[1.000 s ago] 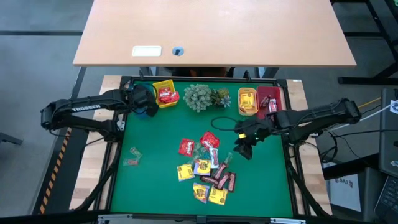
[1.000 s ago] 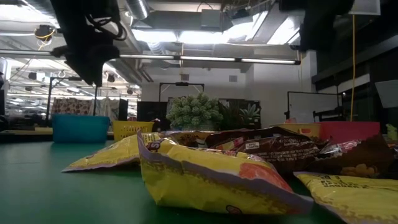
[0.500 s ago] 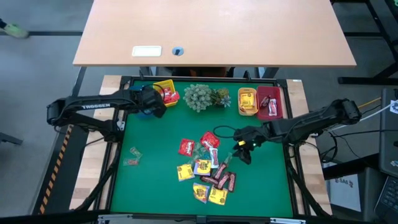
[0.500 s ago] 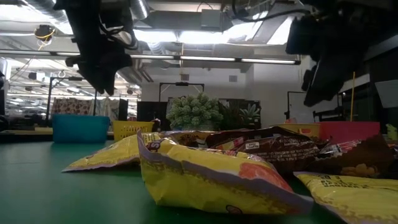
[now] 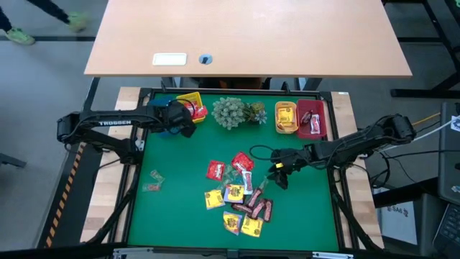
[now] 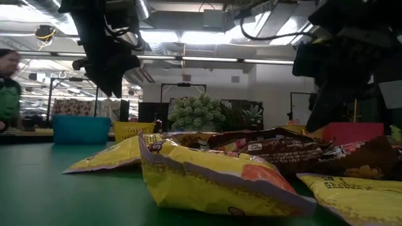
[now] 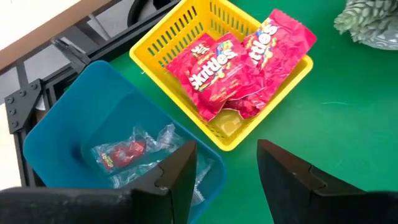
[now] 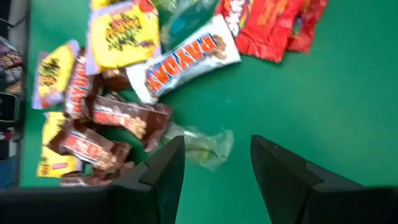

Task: Sort candy
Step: Put the green gummy into the blue bin

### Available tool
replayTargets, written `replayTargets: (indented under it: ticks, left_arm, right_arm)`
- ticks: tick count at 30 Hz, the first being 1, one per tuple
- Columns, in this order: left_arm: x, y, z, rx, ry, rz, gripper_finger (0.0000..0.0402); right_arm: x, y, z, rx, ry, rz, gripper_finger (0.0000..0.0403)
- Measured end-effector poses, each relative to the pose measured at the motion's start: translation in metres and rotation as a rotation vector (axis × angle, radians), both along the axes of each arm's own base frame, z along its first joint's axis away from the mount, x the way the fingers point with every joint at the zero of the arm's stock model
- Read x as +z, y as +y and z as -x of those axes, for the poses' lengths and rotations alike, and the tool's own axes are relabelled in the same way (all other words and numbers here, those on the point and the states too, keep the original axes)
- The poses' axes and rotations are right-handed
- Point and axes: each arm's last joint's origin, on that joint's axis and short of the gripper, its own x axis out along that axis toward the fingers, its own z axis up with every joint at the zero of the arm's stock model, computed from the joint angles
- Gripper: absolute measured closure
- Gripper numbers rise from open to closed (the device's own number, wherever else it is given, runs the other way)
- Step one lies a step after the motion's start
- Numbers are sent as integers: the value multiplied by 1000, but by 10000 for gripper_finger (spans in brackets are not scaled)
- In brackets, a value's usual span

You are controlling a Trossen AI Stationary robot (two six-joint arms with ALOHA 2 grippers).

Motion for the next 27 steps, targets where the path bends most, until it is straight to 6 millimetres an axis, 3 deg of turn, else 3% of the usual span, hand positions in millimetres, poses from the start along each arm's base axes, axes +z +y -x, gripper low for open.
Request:
replayTargets:
  ticks: [12,19,27]
  left_arm:
    - [1,-3,-3,-19,-15,-5,248]
    - [1,-3,-4,-19,-25,-8,248]
    - [1,-3,-4,-19,-26,-8,248]
  right_arm:
    - [-32,3,-14,7,66,3,219]
    - [-36,5,-18,45,63,-41,223]
    - [-36,7,-17,84,79,-84,306]
